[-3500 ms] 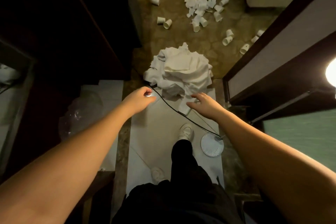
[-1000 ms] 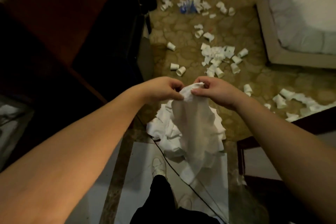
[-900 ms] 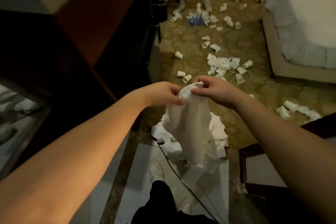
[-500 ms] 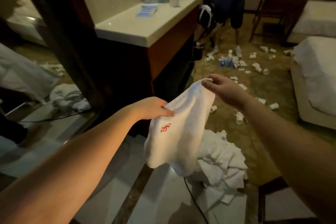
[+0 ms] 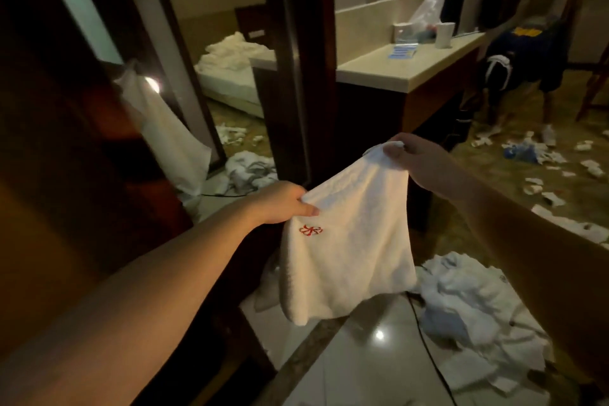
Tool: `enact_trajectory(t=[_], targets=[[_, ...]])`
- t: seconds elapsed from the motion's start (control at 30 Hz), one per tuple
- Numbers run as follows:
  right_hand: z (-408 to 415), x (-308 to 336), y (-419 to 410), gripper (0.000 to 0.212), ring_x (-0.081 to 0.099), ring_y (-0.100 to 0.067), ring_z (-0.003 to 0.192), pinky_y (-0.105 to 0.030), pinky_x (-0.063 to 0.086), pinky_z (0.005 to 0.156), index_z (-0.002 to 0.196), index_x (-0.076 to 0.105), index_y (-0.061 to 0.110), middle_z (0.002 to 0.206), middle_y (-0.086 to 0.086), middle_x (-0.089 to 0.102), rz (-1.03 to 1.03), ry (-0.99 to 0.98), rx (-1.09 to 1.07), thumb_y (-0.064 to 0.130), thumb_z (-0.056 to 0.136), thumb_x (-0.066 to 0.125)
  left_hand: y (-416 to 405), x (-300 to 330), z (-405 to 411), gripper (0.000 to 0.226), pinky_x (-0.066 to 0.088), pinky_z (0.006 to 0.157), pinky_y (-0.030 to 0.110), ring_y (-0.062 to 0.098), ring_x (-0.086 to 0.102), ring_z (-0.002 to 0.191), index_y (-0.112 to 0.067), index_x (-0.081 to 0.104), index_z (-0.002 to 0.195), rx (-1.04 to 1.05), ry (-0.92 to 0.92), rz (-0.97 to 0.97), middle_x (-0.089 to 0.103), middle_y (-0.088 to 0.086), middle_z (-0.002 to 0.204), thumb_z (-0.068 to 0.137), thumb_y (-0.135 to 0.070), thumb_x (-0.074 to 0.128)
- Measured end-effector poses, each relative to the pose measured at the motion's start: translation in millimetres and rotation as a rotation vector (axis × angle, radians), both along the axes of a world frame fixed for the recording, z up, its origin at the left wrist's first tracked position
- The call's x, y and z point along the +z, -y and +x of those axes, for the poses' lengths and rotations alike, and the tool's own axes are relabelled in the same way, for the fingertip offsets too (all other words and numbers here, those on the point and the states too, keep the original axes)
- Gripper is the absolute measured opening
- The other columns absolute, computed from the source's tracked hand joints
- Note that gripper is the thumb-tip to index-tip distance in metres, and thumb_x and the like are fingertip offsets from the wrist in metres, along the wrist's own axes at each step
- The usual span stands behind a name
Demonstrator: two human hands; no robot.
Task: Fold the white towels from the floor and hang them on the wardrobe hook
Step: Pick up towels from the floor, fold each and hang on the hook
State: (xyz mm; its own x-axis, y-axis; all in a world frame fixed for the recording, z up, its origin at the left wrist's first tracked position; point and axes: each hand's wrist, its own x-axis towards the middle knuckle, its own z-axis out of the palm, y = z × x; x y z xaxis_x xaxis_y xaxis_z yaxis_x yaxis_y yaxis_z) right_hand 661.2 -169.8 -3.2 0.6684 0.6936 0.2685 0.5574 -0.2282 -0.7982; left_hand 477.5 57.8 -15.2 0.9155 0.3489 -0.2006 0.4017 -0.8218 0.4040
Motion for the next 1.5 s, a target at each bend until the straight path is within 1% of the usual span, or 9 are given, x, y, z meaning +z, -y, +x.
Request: enact_trajectory(t=[0.17, 0.4, 0.7, 0.83, 1.0, 1.23, 1.37, 1.43, 1.5], targets=[[-83.8, 31.5, -28.3, 0.027, 0.068, -0.010, 0.088, -0.031, 0.050, 0.076, 0.098, 0.067, 0.033, 0.094, 0.007, 0.070, 0.021, 0.020, 0.102, 0.053, 0.102, 0.048, -9.4, 42.2, -109.2, 0.026, 0.038, 0.057, 0.024, 0.004, 0.057, 0.074, -0.033, 0.058, 0.075, 0.108, 0.001, 0.081, 0.063, -0.009, 0.083, 0.087, -0.052, 0.071], [-178.0, 70.3, -70.5, 0.021, 0.063, -0.007, 0.088, -0.028, 0.046, 0.074, 0.095, 0.065, 0.036, 0.094, 0.011, 0.068, 0.044, 0.113, 0.245, 0.049, 0.102, 0.049, -1.3, 87.1, -254.4, 0.032, 0.042, 0.057, 0.025, 0.011, 0.064, 0.075, -0.023, 0.069, 0.081, 0.322, -0.012, 0.173, 0.068, -0.004, 0.082, 0.087, -0.054, 0.070], [-309.2, 102.3, -87.7, 0.018, 0.065, -0.001, 0.081, -0.028, 0.048, 0.071, 0.090, 0.064, 0.052, 0.089, 0.015, 0.069, 0.165, 0.095, 0.438, 0.061, 0.097, 0.049, 26.2, 114.6, -426.9, 0.034, 0.040, 0.058, 0.023, 0.005, 0.057, 0.076, -0.029, 0.060, 0.081, 0.635, -0.066, 0.263, 0.061, -0.009, 0.085, 0.085, -0.062, 0.067], [-355.7, 119.5, -89.6, 0.024, 0.065, -0.007, 0.084, -0.025, 0.045, 0.067, 0.095, 0.064, 0.041, 0.090, 0.012, 0.067, 0.221, 0.065, 0.457, 0.058, 0.100, 0.048, 37.6, 127.5, -494.2, 0.036, 0.036, 0.055, 0.023, 0.005, 0.054, 0.072, -0.027, 0.060, 0.082, 0.780, -0.062, 0.293, 0.059, -0.010, 0.079, 0.084, -0.062, 0.068], [-406.4, 129.5, -90.1, 0.031, 0.065, -0.011, 0.084, -0.027, 0.046, 0.065, 0.111, 0.063, 0.027, 0.095, 0.006, 0.067, 0.253, 0.083, 0.444, 0.052, 0.103, 0.046, 48.5, 131.7, -580.3, 0.063, 0.040, 0.063, 0.030, 0.015, 0.053, 0.079, -0.010, 0.068, 0.115, 0.912, -0.102, 0.370, 0.061, -0.003, 0.090, 0.082, -0.065, 0.068], [-480.3, 121.9, -82.7, 0.020, 0.062, -0.007, 0.084, -0.025, 0.042, 0.062, 0.104, 0.060, 0.039, 0.091, 0.014, 0.063, 0.273, 0.025, 0.326, 0.053, 0.102, 0.046, 51.9, 137.7, -703.7, 0.052, 0.041, 0.073, 0.030, 0.016, 0.053, 0.088, -0.016, 0.069, 0.114, 0.955, -0.107, 0.353, 0.060, -0.006, 0.097, 0.087, -0.061, 0.066], [-521.5, 120.7, -77.6, 0.021, 0.064, -0.006, 0.079, -0.025, 0.046, 0.060, 0.088, 0.062, 0.049, 0.089, 0.012, 0.067, 0.304, -0.066, 0.237, 0.059, 0.098, 0.047, 52.1, 137.9, -761.0, 0.019, 0.046, 0.088, 0.036, 0.015, 0.063, 0.092, -0.022, 0.074, 0.090, 1.024, 0.436, -0.023, 0.070, -0.006, 0.093, 0.082, -0.039, 0.078], [-537.8, 121.0, -75.2, 0.023, 0.067, -0.004, 0.074, -0.024, 0.049, 0.059, 0.084, 0.065, 0.053, 0.086, 0.013, 0.070, 0.326, -0.141, 0.226, 0.058, 0.097, 0.047, 57.7, 133.2, -783.7, 0.028, 0.048, 0.095, 0.040, 0.023, 0.067, 0.099, -0.016, 0.077, 0.096, 0.981, 0.814, -0.343, 0.075, 0.002, 0.096, 0.071, -0.026, 0.085], [-551.4, 119.4, -76.0, 0.026, 0.071, -0.001, 0.072, -0.022, 0.055, 0.057, 0.081, 0.067, 0.058, 0.083, 0.020, 0.072, 0.341, -0.249, 0.272, 0.052, 0.099, 0.050, 61.0, 124.4, -799.4, 0.042, 0.055, 0.087, 0.039, 0.025, 0.070, 0.095, -0.009, 0.073, 0.109, 0.933, 1.034, -0.547, 0.075, 0.006, 0.097, 0.071, -0.025, 0.083]])
